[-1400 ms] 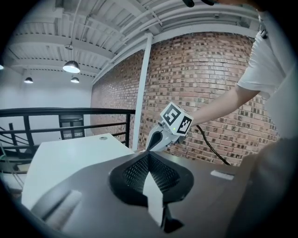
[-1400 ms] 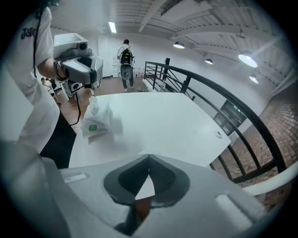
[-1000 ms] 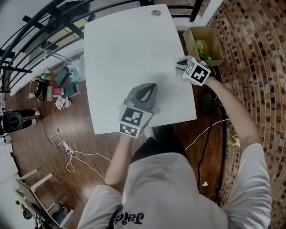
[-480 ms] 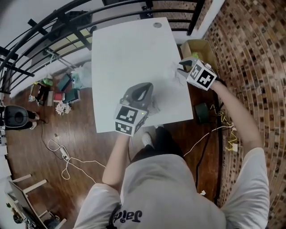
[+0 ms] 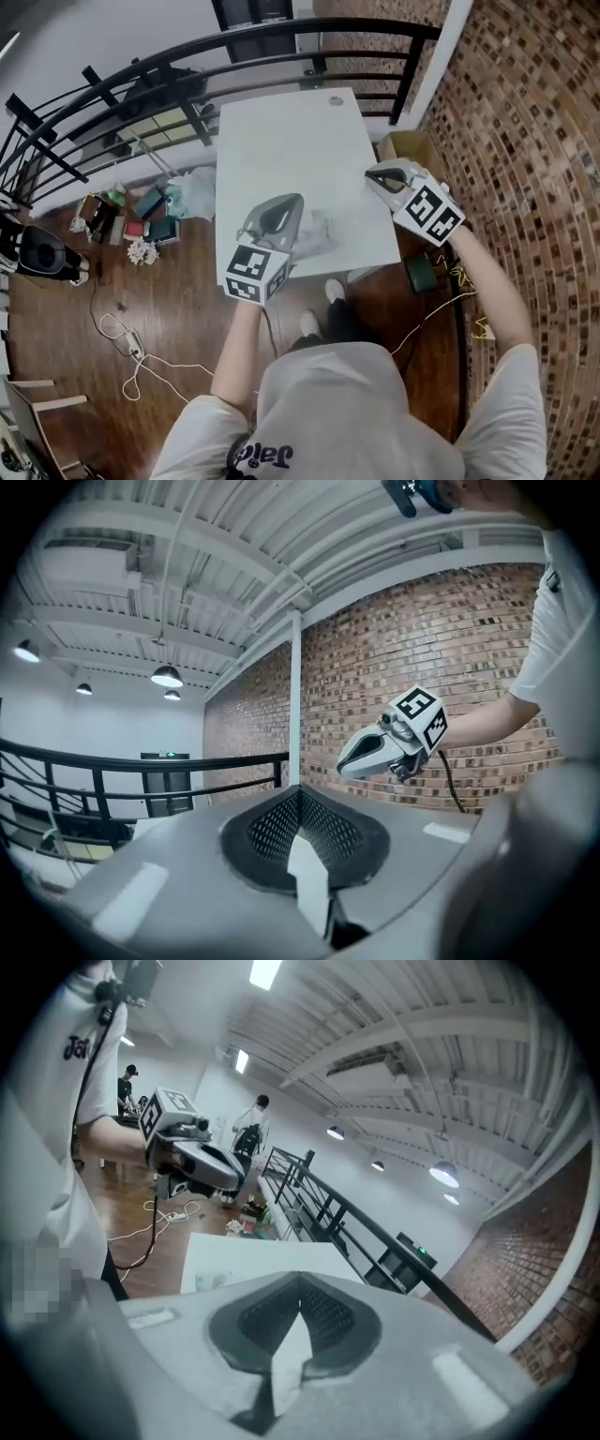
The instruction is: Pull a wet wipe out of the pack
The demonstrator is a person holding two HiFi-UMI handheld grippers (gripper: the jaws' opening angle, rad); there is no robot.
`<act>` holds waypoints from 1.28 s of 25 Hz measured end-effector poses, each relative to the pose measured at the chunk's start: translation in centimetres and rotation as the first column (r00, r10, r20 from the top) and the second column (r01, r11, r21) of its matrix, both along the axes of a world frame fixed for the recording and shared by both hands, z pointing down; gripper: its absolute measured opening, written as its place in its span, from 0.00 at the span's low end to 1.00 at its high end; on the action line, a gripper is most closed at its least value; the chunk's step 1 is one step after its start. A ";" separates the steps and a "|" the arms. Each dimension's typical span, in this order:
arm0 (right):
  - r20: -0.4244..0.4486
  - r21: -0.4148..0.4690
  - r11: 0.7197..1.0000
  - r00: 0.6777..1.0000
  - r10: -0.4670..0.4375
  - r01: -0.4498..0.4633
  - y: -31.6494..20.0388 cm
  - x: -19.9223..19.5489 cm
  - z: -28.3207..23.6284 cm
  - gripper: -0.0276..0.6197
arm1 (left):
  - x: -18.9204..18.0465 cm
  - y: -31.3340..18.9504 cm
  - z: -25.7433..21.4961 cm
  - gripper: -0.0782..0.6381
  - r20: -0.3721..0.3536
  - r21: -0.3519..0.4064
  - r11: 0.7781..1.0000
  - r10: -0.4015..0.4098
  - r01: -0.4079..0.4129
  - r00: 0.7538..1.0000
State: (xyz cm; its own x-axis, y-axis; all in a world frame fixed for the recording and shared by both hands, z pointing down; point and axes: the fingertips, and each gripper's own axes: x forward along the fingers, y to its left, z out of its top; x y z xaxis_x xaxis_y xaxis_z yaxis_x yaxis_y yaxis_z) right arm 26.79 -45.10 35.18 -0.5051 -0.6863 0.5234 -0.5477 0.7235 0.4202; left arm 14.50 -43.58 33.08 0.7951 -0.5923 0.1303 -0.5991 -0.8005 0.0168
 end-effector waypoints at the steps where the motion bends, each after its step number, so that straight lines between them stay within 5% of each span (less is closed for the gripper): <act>1: 0.024 0.031 0.999 1.000 -0.009 0.008 1.1 -0.9 -0.8 0.03 | -0.4 0.6 -0.3 0.13 0.002 0.016 1.000 -0.006 0.006 1.000; 6: 0.215 0.114 0.993 0.977 -0.005 -0.020 7.0 -5.0 -2.9 0.03 | -2.3 4.2 -0.7 0.13 -0.021 0.047 0.995 -0.082 0.083 0.996; 10: 0.410 0.143 0.980 0.910 0.068 -0.138 12.0 -6.4 -3.4 0.03 | -3.3 8.0 -2.0 0.13 -0.041 0.064 0.977 -0.203 0.205 0.978; 15: 0.528 0.147 0.948 0.832 0.166 -0.283 20.6 -6.5 -3.1 0.03 | -3.5 16.2 -3.0 0.13 -0.053 0.173 0.936 -0.302 0.307 0.952; 26: 0.672 0.027 0.938 0.701 0.240 -0.347 39.0 -5.0 -5.9 0.03 | -2.0 37.3 -2.8 0.13 -0.042 0.045 0.912 -0.406 0.408 0.913; 32: 0.671 0.059 0.937 0.708 0.218 -0.345 43.5 -7.7 -8.5 0.03 | -5.0 41.6 -6.2 0.13 -0.090 0.061 0.886 -0.453 0.459 0.887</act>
